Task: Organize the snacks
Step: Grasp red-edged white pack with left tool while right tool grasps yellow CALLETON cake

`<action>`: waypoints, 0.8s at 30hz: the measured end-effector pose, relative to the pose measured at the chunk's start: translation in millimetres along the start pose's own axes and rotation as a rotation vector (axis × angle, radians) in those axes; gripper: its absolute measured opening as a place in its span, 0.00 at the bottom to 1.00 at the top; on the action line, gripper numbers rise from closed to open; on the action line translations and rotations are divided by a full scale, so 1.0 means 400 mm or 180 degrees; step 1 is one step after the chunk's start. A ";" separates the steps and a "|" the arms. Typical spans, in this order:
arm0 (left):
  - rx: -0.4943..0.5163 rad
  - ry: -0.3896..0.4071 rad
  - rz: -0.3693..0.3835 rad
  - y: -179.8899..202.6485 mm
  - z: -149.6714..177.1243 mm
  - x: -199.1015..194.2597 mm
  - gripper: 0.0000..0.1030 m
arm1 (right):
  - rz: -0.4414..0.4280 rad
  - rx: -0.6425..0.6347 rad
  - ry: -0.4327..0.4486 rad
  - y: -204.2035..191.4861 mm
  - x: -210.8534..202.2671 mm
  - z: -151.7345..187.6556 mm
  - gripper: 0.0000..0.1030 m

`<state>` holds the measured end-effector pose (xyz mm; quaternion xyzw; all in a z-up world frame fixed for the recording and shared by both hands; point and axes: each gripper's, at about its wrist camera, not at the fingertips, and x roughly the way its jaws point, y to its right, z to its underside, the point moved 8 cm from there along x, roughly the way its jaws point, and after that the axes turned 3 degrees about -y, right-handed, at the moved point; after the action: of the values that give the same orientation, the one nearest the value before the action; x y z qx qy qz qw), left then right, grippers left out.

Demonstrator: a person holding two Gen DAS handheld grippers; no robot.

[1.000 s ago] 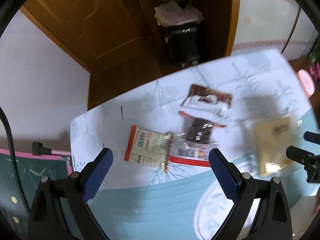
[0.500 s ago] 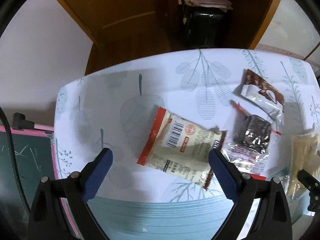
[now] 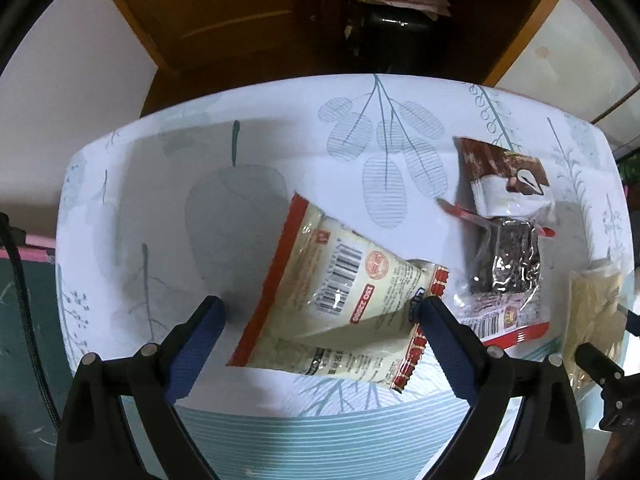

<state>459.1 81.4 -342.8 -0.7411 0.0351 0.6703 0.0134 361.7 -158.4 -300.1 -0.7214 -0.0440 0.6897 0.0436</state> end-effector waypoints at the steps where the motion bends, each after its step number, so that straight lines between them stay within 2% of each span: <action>1: 0.0009 0.0009 0.0001 0.001 0.002 -0.003 0.88 | -0.0027 -0.0007 -0.0037 -0.002 0.001 0.001 1.00; 4: 0.0109 0.0093 -0.0001 0.016 0.016 -0.033 0.51 | -0.0081 -0.0031 -0.0026 0.003 0.004 -0.003 0.96; 5: 0.0095 0.0071 -0.0046 0.020 0.025 -0.038 0.50 | -0.0099 -0.0030 -0.0003 0.005 -0.003 -0.001 0.94; 6: 0.0083 0.0064 -0.0137 0.020 0.036 -0.043 0.49 | -0.0120 -0.0024 0.0021 0.012 -0.007 0.004 0.86; 8: 0.0090 0.0095 -0.0252 0.024 0.054 -0.054 0.47 | -0.0370 -0.0035 0.0062 0.006 -0.038 0.012 0.65; 9: 0.0083 0.0114 -0.0269 0.028 0.069 -0.066 0.47 | -0.0478 -0.0028 0.0068 0.009 -0.048 0.014 0.44; 10: 0.0072 0.0126 -0.0245 0.033 0.082 -0.076 0.47 | -0.0595 0.0007 0.0070 0.014 -0.060 0.018 0.30; 15: 0.0151 0.0356 -0.0165 0.067 0.155 -0.188 0.47 | -0.0599 0.0072 0.0252 0.034 -0.107 0.047 0.18; 18: 0.0271 0.0600 -0.0170 0.105 0.191 -0.303 0.47 | -0.0711 0.0120 0.0427 0.048 -0.149 0.078 0.17; 24: 0.0416 0.1031 0.0045 0.139 0.274 -0.552 0.47 | -0.0865 0.0009 0.0945 0.047 -0.360 0.157 0.16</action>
<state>324.8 41.0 -132.6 -0.8367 0.0855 0.5385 0.0510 292.5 -194.7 -162.6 -0.8026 -0.1330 0.5636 0.1434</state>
